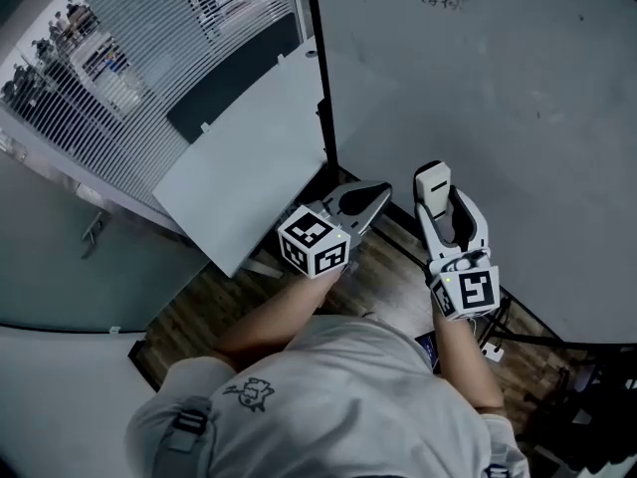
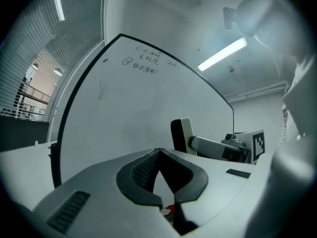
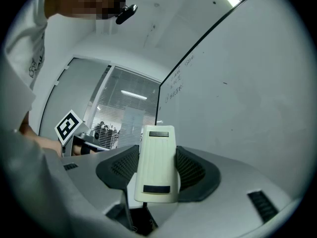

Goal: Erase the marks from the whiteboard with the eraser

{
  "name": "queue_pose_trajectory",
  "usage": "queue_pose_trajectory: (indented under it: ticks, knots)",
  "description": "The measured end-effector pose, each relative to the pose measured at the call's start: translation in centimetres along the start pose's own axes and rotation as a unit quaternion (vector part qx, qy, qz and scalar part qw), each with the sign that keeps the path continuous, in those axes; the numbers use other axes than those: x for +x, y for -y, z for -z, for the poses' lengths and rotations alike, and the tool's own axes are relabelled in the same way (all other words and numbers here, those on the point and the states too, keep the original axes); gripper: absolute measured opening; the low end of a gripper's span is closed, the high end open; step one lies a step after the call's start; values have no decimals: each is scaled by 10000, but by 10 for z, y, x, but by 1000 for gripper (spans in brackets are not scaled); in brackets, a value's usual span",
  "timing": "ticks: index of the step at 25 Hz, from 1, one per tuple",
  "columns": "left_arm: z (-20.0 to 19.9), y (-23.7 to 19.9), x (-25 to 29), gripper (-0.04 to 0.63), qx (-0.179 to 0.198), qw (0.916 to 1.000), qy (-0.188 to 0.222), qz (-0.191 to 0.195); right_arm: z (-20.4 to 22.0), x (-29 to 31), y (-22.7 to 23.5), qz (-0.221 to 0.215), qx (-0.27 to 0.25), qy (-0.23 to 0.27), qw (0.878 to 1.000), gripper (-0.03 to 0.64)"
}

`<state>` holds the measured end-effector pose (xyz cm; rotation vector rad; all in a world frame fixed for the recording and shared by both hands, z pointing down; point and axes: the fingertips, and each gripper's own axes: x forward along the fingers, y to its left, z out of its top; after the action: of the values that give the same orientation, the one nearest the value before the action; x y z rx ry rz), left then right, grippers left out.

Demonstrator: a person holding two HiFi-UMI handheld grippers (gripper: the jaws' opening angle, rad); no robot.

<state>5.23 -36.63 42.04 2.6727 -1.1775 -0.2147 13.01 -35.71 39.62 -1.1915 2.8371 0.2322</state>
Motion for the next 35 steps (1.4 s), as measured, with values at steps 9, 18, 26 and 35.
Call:
queue_pose_trajectory:
  ticks: [9,18,26,35]
  knots:
    - [-33,-10,24,8,142,9967,-176,785,-80,30,25,646,-714,423,9945,236]
    - [-62,-7,28,8,421,9824,-556,1731,-179,47,59,1279,-1886,807,9703,236]
    - [-72,-21,29,8,583,9733,-765,2086,-275,48,80,1903,-2759,919,9377,236]
    - [-79,-22,22,8,853,9674,-748,2266,-335,70,88,2187,-3454,421,9116,236]
